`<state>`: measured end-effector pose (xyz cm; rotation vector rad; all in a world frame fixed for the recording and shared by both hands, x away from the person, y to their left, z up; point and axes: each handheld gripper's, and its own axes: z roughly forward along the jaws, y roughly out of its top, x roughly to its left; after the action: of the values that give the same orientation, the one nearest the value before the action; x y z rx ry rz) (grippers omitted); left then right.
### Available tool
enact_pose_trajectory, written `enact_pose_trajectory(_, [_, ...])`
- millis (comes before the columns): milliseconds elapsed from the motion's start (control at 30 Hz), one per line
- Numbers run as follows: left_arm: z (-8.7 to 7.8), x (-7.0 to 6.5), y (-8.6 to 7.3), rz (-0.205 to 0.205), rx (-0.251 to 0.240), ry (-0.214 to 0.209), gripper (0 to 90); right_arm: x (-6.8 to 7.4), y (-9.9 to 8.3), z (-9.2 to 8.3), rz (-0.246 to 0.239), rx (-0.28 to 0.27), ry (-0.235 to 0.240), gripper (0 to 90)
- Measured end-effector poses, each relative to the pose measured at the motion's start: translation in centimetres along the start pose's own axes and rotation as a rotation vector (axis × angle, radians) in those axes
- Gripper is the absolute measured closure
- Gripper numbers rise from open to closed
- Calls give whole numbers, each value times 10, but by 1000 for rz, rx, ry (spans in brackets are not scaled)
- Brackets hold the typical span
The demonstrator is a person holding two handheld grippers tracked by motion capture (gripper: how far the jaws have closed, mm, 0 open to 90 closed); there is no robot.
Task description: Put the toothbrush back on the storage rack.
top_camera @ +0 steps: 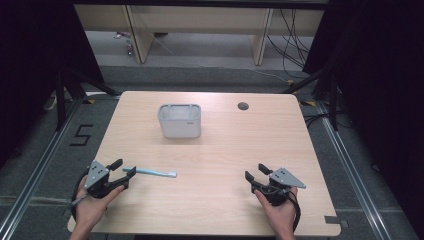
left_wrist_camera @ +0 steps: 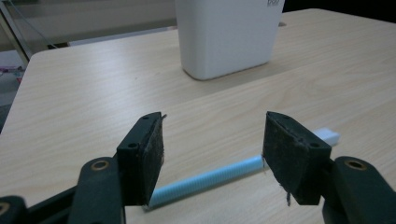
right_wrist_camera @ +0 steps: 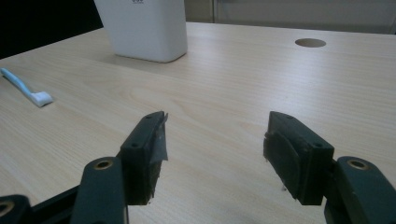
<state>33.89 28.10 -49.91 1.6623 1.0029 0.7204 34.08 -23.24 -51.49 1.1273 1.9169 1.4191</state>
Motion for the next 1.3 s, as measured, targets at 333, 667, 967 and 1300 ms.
enact_pose_trajectory(333, [7, 0, 20, 44, 19, -35, 358, -1, 0, -2, 19, 14, -9, 391])
enact_pose_trajectory(667, [21, 4, 31, 113, 71, -85, 342, -1, 0, 1, 14, 0, -1, 392])
enact_pose_trajectory(967, [32, 12, 39, 131, 119, -102, 353, -3, 0, 1, 33, 3, 12, 383])
enact_pose_trajectory(1300, [49, 16, 53, 198, 227, -128, 385, -2, 0, 1, 50, 6, 12, 382])
